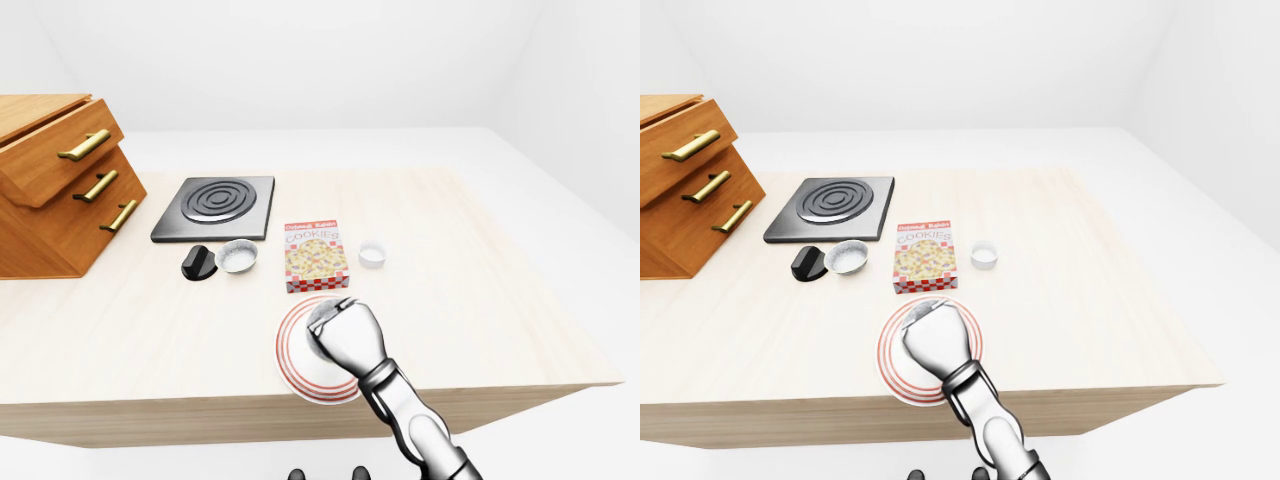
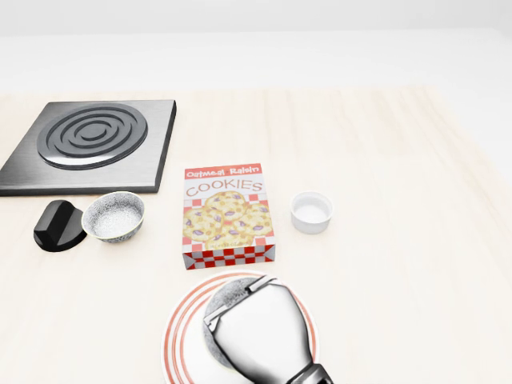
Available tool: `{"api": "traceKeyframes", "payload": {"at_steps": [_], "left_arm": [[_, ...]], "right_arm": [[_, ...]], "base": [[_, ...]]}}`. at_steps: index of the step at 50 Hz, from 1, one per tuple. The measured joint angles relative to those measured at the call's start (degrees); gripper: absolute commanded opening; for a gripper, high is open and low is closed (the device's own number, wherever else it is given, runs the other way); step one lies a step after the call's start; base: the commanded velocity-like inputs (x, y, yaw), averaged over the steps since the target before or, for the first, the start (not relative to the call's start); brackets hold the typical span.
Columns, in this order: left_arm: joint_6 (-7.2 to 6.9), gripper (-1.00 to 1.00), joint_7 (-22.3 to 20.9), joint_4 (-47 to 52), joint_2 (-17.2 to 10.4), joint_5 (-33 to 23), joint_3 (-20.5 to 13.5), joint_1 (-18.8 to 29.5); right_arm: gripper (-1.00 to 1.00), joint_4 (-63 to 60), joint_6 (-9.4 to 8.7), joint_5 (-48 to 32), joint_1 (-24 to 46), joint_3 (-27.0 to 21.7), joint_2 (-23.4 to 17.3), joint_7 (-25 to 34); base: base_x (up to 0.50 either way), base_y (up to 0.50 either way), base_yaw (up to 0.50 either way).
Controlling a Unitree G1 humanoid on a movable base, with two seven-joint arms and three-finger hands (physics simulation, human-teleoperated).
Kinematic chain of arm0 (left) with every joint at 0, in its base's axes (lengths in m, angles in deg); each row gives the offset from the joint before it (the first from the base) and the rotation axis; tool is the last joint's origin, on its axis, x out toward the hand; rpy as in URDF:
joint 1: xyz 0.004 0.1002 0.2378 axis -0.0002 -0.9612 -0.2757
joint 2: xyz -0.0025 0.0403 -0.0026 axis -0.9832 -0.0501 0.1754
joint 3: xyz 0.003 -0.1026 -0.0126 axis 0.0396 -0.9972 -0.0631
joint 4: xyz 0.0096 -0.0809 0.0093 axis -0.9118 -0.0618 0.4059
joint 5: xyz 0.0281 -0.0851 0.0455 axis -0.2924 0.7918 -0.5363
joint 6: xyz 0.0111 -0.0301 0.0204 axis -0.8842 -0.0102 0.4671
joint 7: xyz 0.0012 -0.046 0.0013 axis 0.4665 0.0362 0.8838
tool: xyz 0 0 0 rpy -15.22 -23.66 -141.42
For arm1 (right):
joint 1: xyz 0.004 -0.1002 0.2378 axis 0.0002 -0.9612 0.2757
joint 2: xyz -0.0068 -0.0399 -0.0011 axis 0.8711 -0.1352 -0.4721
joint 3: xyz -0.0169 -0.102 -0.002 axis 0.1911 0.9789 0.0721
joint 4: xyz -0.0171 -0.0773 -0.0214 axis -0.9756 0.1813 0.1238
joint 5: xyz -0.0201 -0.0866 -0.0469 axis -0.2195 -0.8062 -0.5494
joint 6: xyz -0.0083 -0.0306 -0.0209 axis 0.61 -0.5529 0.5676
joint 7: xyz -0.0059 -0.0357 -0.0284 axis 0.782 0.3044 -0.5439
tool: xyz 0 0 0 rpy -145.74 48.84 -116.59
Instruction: Pick the akita bowl next to the plate and place it on the plate.
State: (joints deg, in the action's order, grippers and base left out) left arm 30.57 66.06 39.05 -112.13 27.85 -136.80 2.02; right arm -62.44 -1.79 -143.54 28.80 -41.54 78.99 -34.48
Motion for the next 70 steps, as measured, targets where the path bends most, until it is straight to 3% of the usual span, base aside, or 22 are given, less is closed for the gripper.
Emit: {"api": "traceKeyframes", "payload": {"at_steps": [44, 70], "left_arm": [[0.0, 1.0, 0.2, -0.4, 0.1, -0.2, 0.5, 0.1], [0.0, 1.0, 0.2, -0.4, 0.1, 0.0, 0.4, 0.0]], "right_arm": [[-1.0, 4.7, 0.0, 2.9, 1.3, -1.6, 1.0, 3.5], [-1.0, 9.4, 0.0, 1.1, 3.2, -0.3, 2.5, 1.5]], "base": [[0.0, 0.0, 0.0], [0.0, 0.0, 0.0]]}}
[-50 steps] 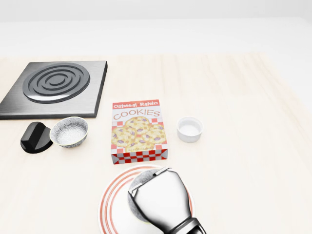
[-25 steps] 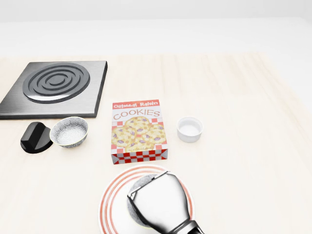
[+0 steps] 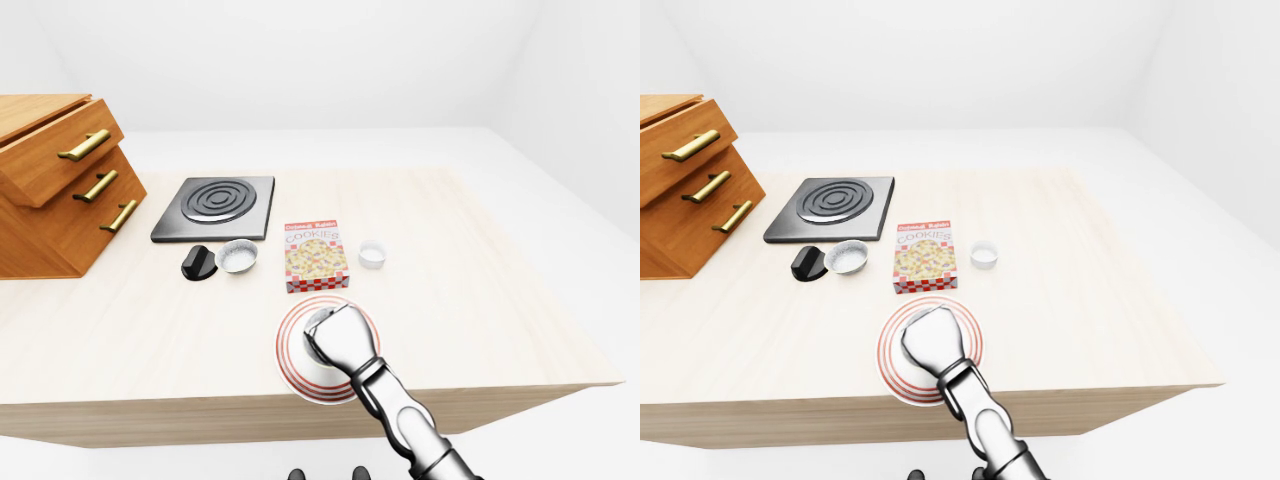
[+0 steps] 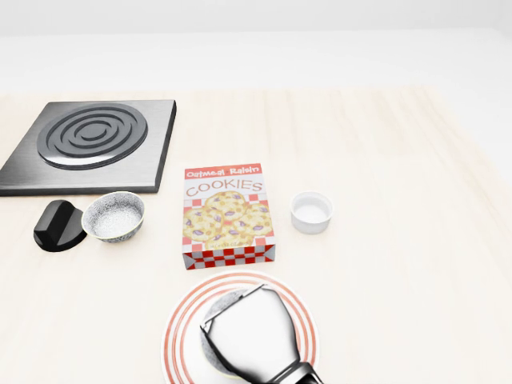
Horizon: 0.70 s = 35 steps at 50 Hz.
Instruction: Pick the akita bowl next to the plate and place it on the plate.
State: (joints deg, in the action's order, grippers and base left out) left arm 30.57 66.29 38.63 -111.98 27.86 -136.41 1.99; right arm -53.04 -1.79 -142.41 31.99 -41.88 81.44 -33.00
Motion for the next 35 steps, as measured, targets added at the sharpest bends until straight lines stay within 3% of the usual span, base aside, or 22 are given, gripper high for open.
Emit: {"api": "traceKeyframes", "payload": {"at_steps": [35], "left_arm": [[0.0, 1.0, -0.1, -0.7, -0.2, 0.2, 0.0, -0.1]], "right_arm": [[-1.0, 8.6, 0.0, -2.4, 2.8, -0.5, 0.8, -8.2]], "base": [[0.0, 0.0, 0.0]]}}
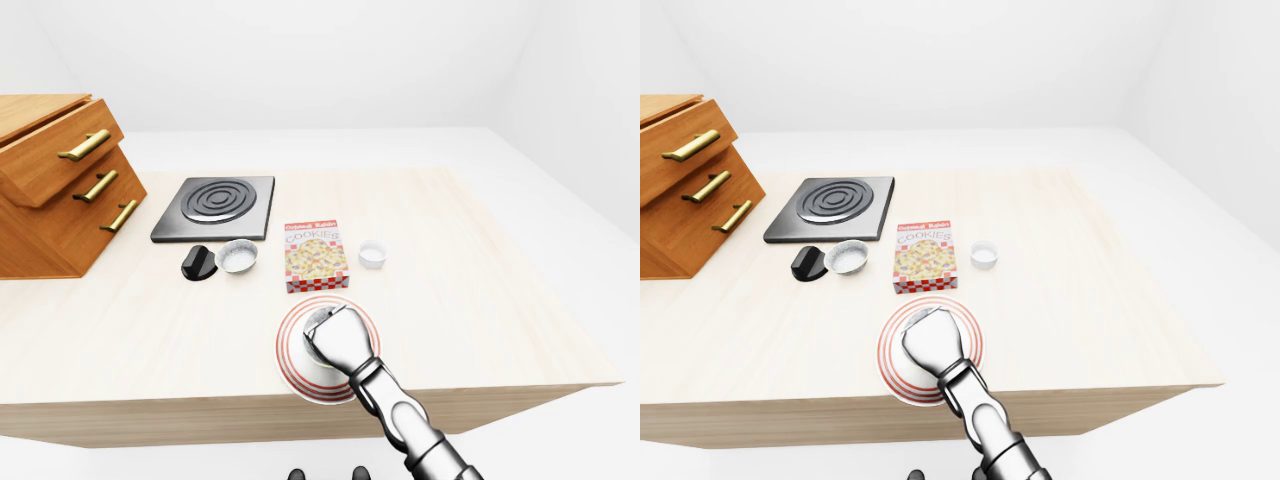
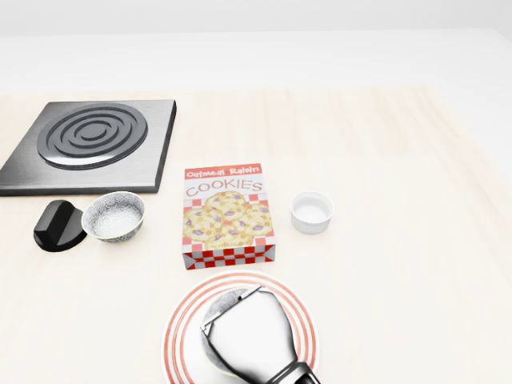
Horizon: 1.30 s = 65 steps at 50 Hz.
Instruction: Pick the akita bowl next to the plate and place it on the plate.
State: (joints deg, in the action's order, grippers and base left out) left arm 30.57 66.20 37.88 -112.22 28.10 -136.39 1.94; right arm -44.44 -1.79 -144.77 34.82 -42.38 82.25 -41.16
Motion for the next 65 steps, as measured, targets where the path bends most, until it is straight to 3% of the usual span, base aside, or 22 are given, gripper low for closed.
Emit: {"api": "traceKeyframes", "payload": {"at_steps": [19, 42, 44, 45, 46, 54, 65], "left_arm": [[0.0, 1.0, 0.2, 0.4, 0.2, 0.0, 0.0, 0.0], [0.0, 1.0, 0.1, 0.4, 0.1, 0.0, -0.3, -0.1], [0.0, 1.0, 0.1, 0.3, 0.1, 0.0, -0.3, -0.1], [0.0, 1.0, 0.1, 0.2, 0.1, 0.0, -0.3, -0.1], [0.0, 1.0, 0.1, 0.2, 0.1, 0.1, -0.3, -0.1], [0.0, 1.0, 0.2, 0.2, 0.0, 0.2, -0.5, -0.2], [0.0, 1.0, 0.4, 0.3, -0.1, 0.4, -1.0, -0.4]], "right_arm": [[-1.0, 3.8, 0.0, -1.4, 1.1, -0.4, 0.2, -3.2], [-1.0, 3.8, 0.0, -0.9, 1.6, -0.8, 0.2, -3.2], [-0.69, 3.7, 0.0, -0.6, 1.6, -1.0, 0.3, -3.0], [0.85, 3.7, 0.0, -0.8, 1.7, -1.1, 0.3, -2.8], [1.0, 3.7, 0.0, -0.9, 1.7, -1.1, 0.3, -2.7], [1.0, 1.2, 0.0, 0.6, 0.9, -2.1, 0.3, 1.7], [1.0, -9.6, 0.0, 8.7, -4.3, -3.3, -1.3, 19.2]], "base": [[0.0, 0.0, 0.0], [0.0, 0.0, 0.0], [0.0, 0.0, 0.0], [0.0, 0.0, 0.0], [0.0, 0.0, 0.0], [0.0, 0.0, 0.0], [0.0, 0.0, 0.0]]}}
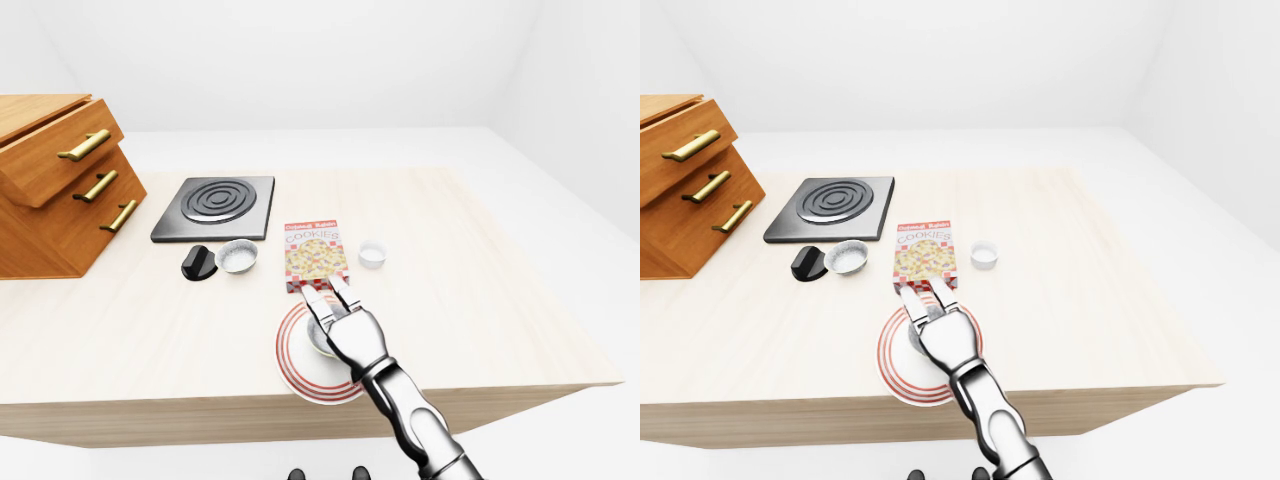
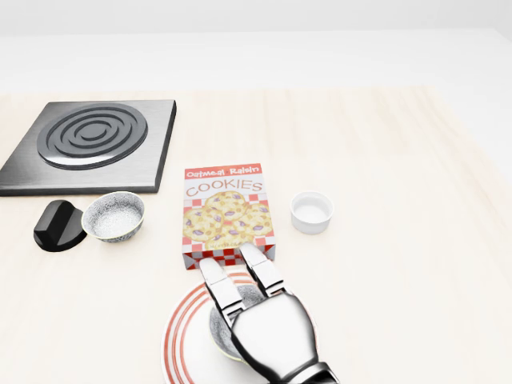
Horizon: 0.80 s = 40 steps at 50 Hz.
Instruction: Pick the akita bowl next to the plate and place it on the plate.
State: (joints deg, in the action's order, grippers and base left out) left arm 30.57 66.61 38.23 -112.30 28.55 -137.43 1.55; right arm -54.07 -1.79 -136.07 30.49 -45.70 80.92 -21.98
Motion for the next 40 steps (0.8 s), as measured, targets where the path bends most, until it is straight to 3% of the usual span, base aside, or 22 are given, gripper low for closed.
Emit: {"api": "traceKeyframes", "payload": {"at_steps": [11, 21, 34, 40], "left_arm": [[0.0, 1.0, 0.1, 0.2, 0.0, 0.1, 0.0, 0.1], [0.0, 1.0, 0.1, 0.1, 0.0, 0.0, 0.1, 0.1], [0.0, 1.0, -0.1, -0.1, 0.2, 0.0, 0.3, 0.0], [0.0, 1.0, -0.1, -0.3, 0.2, 0.0, 0.4, 0.0]], "right_arm": [[1.0, -14.9, 0.0, 10.4, -5.7, -1.4, -2.3, 18.9], [1.0, -27.0, 0.0, 21.3, -6.1, -3.8, -2.5, 34.6], [1.0, -36.0, 0.0, 32.2, -3.1, -7.4, -1.8, 45.6], [1.0, -38.8, 0.0, 36.4, -0.9, -9.8, -1.8, 45.6]], "base": [[0.0, 0.0, 0.0], [0.0, 0.0, 0.0], [0.0, 0.0, 0.0], [0.0, 0.0, 0.0]]}}
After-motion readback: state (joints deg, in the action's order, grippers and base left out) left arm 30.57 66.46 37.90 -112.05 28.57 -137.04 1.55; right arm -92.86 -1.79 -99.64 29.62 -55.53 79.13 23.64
